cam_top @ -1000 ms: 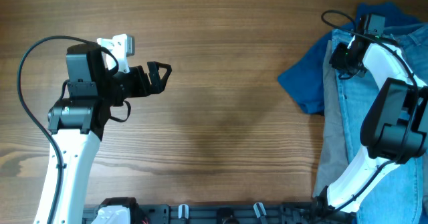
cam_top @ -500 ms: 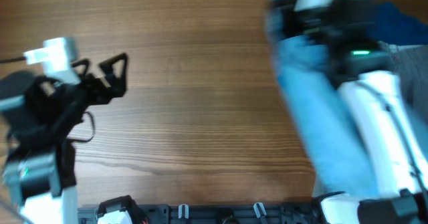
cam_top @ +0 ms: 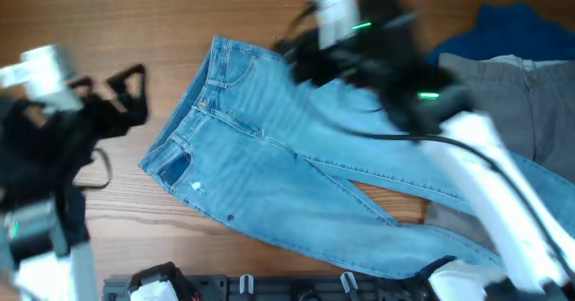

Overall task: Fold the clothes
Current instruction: 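Drag the light blue jeans left onto the open table with both grippers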

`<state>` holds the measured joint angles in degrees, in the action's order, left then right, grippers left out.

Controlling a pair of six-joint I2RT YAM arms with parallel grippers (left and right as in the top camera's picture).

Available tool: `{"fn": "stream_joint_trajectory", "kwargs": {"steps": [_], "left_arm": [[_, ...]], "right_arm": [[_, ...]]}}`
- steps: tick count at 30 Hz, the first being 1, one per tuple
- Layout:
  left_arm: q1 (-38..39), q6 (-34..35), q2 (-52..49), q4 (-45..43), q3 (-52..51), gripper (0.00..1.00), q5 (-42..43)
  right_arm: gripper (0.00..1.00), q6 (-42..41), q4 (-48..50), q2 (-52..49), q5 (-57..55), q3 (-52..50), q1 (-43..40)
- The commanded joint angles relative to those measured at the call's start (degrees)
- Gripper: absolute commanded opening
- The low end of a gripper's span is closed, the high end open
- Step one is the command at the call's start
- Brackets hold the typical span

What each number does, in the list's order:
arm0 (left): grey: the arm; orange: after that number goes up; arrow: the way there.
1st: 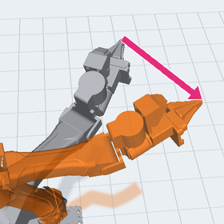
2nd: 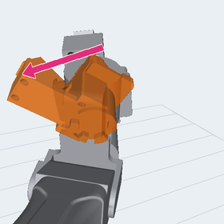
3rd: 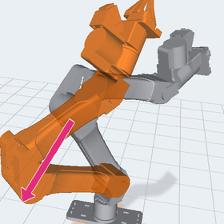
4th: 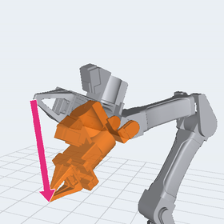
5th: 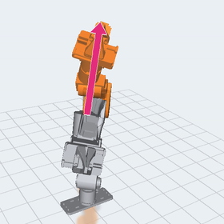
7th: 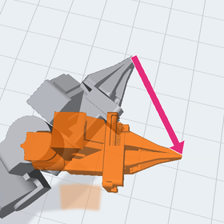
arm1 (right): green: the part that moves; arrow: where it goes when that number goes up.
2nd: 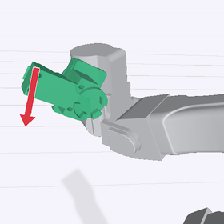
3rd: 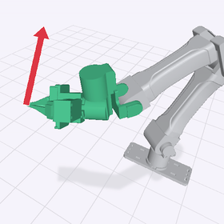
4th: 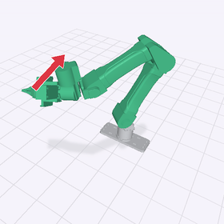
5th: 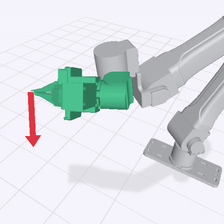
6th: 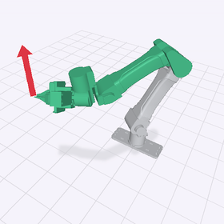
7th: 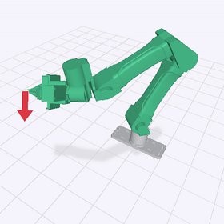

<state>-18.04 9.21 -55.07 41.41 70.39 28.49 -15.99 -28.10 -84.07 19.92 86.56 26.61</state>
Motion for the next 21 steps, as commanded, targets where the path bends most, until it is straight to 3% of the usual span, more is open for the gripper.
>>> {"fn": "stream_joint_trajectory", "kwargs": {"steps": [1,3,4,5,7,12,16,19,21], "left_arm": [[10.75,-9.84,-14.67,5.88,0.13,0.99,0.35],[14.51,-12.74,-22.32,6.10,0.13,0.92,0.35],[16.68,-15.17,-28.65,4.52,0.13,0.79,0.35],[18.36,-16.68,-35.65,1.09,0.13,0.59,0.11],[19.23,-16.48,-44.68,-5.88,0.13,0.43,0.22],[19.26,-16.24,-58.58,-17.53,0.13,0.45,-6.25],[18.91,-14.78,-65.09,-17.86,0.13,0.05,-12.85],[13.62,2.23,-70.44,-15.30,0.13,0.04,-29.73],[3.17,7.89,-72.35,-13.77,0.13,0.04,-30.91]], "right_arm": [[0.63,-7.21,-1.03,3.06,-1.16,0.81,-11.87],[0.61,-10.97,-3.67,2.14,-1.11,0.81,-16.85],[0.60,-11.19,-5.79,1.38,-1.11,0.81,-19.10],[0.60,-11.15,-8.17,0.42,-1.14,0.81,-20.52],[0.60,-10.78,-11.89,-1.22,-1.20,0.81,-21.24],[0.61,-10.73,-16.79,-4.68,-2.62,0.74,-21.22],[0.61,-9.29,-16.81,-5.11,-4.61,0.74,-21.22],[0.61,-9.29,-16.79,-5.11,-5.07,0.74,-21.22],[0.61,-8.57,-17.75,-5.11,-5.01,0.74,-21.22]]}}
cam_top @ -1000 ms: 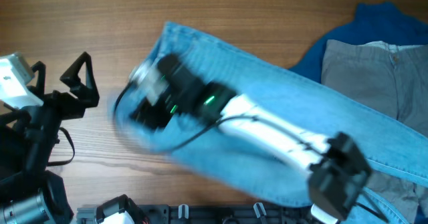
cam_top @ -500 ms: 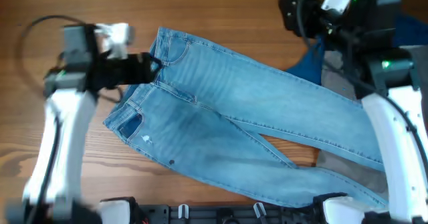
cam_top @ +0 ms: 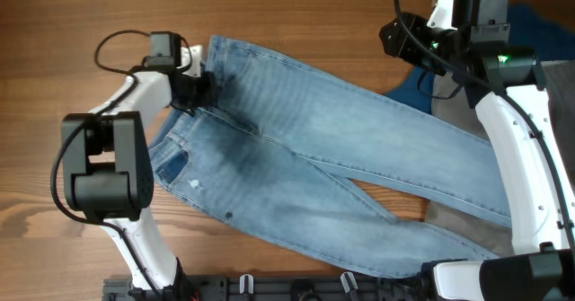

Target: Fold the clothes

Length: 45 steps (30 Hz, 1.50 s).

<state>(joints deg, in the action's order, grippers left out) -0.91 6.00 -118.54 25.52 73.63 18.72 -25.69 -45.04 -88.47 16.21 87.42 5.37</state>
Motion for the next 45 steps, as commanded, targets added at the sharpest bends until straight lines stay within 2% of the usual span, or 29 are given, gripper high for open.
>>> {"fn": "stream_joint_trajectory", "kwargs": {"steps": [1,6,10,13,15,18,21,23,25,27,30,31,33,34,35,36,38,41,45], "left_arm": [[-17.59,11.15,-8.79,2.10,-3.04,0.04,-20.94],[-36.70,11.26,-3.67,6.10,-1.05,0.04,-16.70],[-43.56,11.13,5.77,7.43,-1.05,0.06,-8.66],[-41.35,5.99,14.29,8.28,-1.05,0.16,2.47],[-37.03,2.05,17.38,9.97,-1.05,0.18,6.64],[-22.53,-6.16,16.98,13.77,-1.75,0.11,6.95],[-8.90,-12.46,12.85,13.75,-3.69,0.09,5.88],[-2.36,-12.41,6.91,13.51,-4.22,0.09,-0.66],[-1.84,-12.35,3.15,12.28,-4.22,0.10,-2.91],[-3.78,-8.17,-2.14,9.18,-4.22,0.14,-8.90],[-10.21,-0.61,-7.82,4.13,-4.20,0.17,-17.27],[-15.02,1.40,-8.68,2.43,-4.20,0.15,-17.88],[-22.14,2.38,-8.41,1.40,-2.95,0.11,-14.80],[-24.55,2.38,-8.41,1.57,-1.90,0.11,-11.52],[-27.23,2.38,-8.33,1.97,-0.52,0.12,-5.51],[-29.11,1.73,-8.15,2.34,0.85,0.15,1.79],[-29.11,1.36,-7.48,3.32,2.21,0.24,2.78],[-27.43,-4.63,-2.89,7.41,4.17,0.47,4.44],[-26.01,-6.27,7.21,11.87,4.94,0.57,4.42]], "right_arm": [[0.61,1.77,-1.27,-0.72,-1.33,-0.11,0.02],[0.61,3.28,-2.38,-0.72,-1.49,-0.11,0.02],[0.61,6.40,-3.50,-1.53,-2.49,-1.16,0.02],[0.61,6.43,-4.42,-4.39,-4.44,-3.52,0.02],[0.61,6.38,-5.16,-7.08,-4.42,-3.54,0.02],[0.60,6.16,-4.94,-9.07,-4.24,-3.54,0.02],[0.61,6.16,-4.72,-9.07,-4.24,-3.54,0.02],[0.64,6.21,-4.76,-9.07,-4.24,-3.54,0.02],[0.65,6.21,-4.76,-9.07,-4.24,-3.54,0.02],[0.66,6.21,-4.92,-9.07,-4.24,-3.54,0.02],[0.66,6.23,-4.94,-9.18,-4.26,-3.54,0.02],[0.66,6.27,-5.01,-9.31,-4.24,-3.54,0.02],[0.63,6.97,-5.11,-9.75,-4.24,-3.54,0.02],[0.57,7.76,-5.07,-10.23,-4.28,-3.54,0.02],[0.57,7.72,-5.11,-10.93,-4.24,-3.54,0.02],[0.56,7.74,-5.18,-12.59,-4.26,-3.54,0.09],[0.57,7.72,-4.83,-15.41,-4.24,-3.54,0.33],[0.69,8.09,-4.55,-21.05,-4.26,-3.54,0.42],[0.65,9.07,-0.28,-26.91,-4.24,-3.54,0.42]]}}
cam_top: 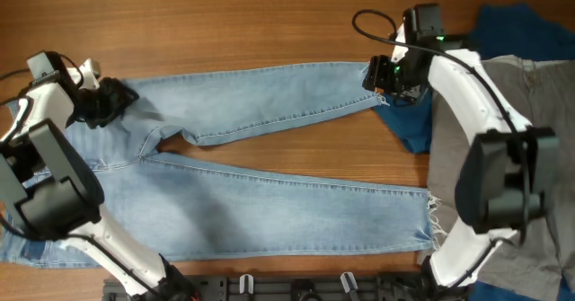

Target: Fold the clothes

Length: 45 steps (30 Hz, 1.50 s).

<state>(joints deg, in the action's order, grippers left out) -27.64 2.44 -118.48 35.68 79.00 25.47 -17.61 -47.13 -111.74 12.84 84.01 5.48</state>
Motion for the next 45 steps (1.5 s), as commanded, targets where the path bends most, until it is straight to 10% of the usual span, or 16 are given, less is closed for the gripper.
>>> {"fn": "stream_joint_trajectory", "kwargs": {"steps": [1,6,11,21,23,27,36,45], "left_arm": [[1.07,-3.78,11.21,3.50,-0.44,0.62,-2.45],[1.29,-3.78,22.47,10.03,-0.44,0.70,-2.54],[1.29,-3.78,22.77,13.79,-0.46,0.69,-2.56],[1.29,-3.74,22.77,14.78,-0.46,0.71,-2.54],[1.29,-3.74,22.77,14.78,-0.46,0.77,-2.54],[0.35,-3.74,23.28,15.23,-0.44,0.79,-2.56],[-14.73,-0.90,28.24,27.74,-0.46,0.61,-8.46],[-26.29,8.55,23.32,24.65,-3.06,0.61,-21.94]], "right_arm": [[0.71,1.14,3.54,-5.18,-1.14,-0.13,0.31],[0.79,11.30,17.88,-11.61,2.12,-0.13,0.31],[0.04,12.90,22.77,-14.01,5.62,-0.13,0.57],[0.04,-0.85,56.48,-11.98,5.29,8.26,-11.08],[0.58,-0.44,53.53,-11.98,12.39,8.26,-12.98],[0.96,-0.98,47.50,-9.88,22.91,8.26,-14.14],[1.00,2.69,11.50,15.72,20.39,8.26,-13.90],[0.92,3.87,-17.86,14.32,9.16,4.83,-12.94]]}}
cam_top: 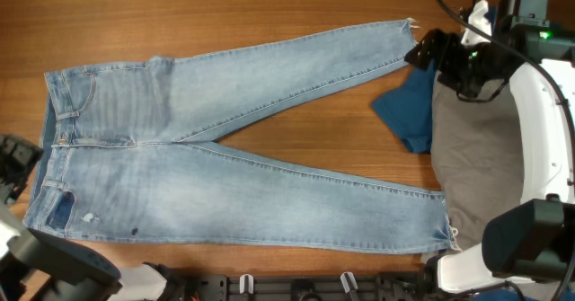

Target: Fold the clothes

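Observation:
A pair of light blue jeans [225, 148] lies flat, waistband [58, 130] at the left and both legs spread toward the right. The upper leg's hem [402, 33] points to the back right; the lower leg's frayed hem [438, 225] lies near the front right. My right gripper [422, 51] hovers just right of the upper hem, apart from it and apparently open. My left gripper [13, 162] sits at the frame's left edge, off the waistband, too cut off to read.
A dark blue garment [406, 110] lies crumpled beside a grey garment [476, 157] on the right, under the right arm [539, 94]. A black rail [296, 287] runs along the front edge. Bare wood [269, 13] shows behind the jeans.
The jeans now lie flatter, with the waistband spread and the upper leg angled further back right. Both grippers have left the denim: the left is past the waist, the right beside the upper hem.
The jeans first lay slanted with both arms blurred above them. Then the left gripper was at the waistband and the right arm stood back right. Later the grippers held waist and upper hem with the jeans stretched across. Now the jeans lie spread, both grippers off them.

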`<state>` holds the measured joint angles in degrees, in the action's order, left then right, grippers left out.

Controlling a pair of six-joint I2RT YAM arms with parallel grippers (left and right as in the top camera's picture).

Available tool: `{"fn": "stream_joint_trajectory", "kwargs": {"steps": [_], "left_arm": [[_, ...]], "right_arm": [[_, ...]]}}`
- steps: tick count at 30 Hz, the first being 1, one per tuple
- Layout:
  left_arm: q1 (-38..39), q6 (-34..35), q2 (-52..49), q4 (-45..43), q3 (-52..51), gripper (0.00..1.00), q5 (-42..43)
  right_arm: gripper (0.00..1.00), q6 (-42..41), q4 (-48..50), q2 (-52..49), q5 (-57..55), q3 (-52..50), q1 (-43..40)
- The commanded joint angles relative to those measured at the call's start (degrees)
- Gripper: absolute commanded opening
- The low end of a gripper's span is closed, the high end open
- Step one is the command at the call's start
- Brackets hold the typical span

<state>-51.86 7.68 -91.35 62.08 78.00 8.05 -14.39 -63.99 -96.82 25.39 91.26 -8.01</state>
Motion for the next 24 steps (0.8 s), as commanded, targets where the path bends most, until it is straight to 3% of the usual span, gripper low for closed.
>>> {"fn": "stream_joint_trajectory", "kwargs": {"steps": [1,6,8,11,15,21,24], "left_arm": [[-2.84,3.32,-5.90,-2.08,-2.10,0.58,-7.21],[-6.05,3.04,-15.13,-8.76,-2.10,0.60,-11.85],[-7.30,1.29,-17.11,-9.64,-2.10,0.56,-12.31],[-9.27,-1.16,-17.97,-8.55,-2.16,0.50,-12.70],[-11.76,-1.70,-18.16,-9.01,-4.33,0.49,-15.23],[-12.50,-2.97,-18.29,-19.43,-11.98,0.54,-13.03],[-12.50,-2.97,-18.29,-24.26,-12.44,0.41,-8.79]], "right_arm": [[0.92,0.61,-1.20,-0.61,-3.45,-4.02,0.55],[0.92,-1.22,-0.96,-0.61,-3.58,-12.90,0.55],[0.92,-1.29,-0.87,-0.61,-3.58,-14.91,0.55],[0.92,-1.49,-0.94,-0.61,-3.61,-15.65,0.55],[0.93,-2.58,-1.05,-0.61,-5.11,-15.65,0.55],[0.91,-6.64,-0.87,-0.61,-7.89,-15.65,0.55],[0.89,-6.67,0.24,-0.61,-8.33,-15.65,0.55]]}}
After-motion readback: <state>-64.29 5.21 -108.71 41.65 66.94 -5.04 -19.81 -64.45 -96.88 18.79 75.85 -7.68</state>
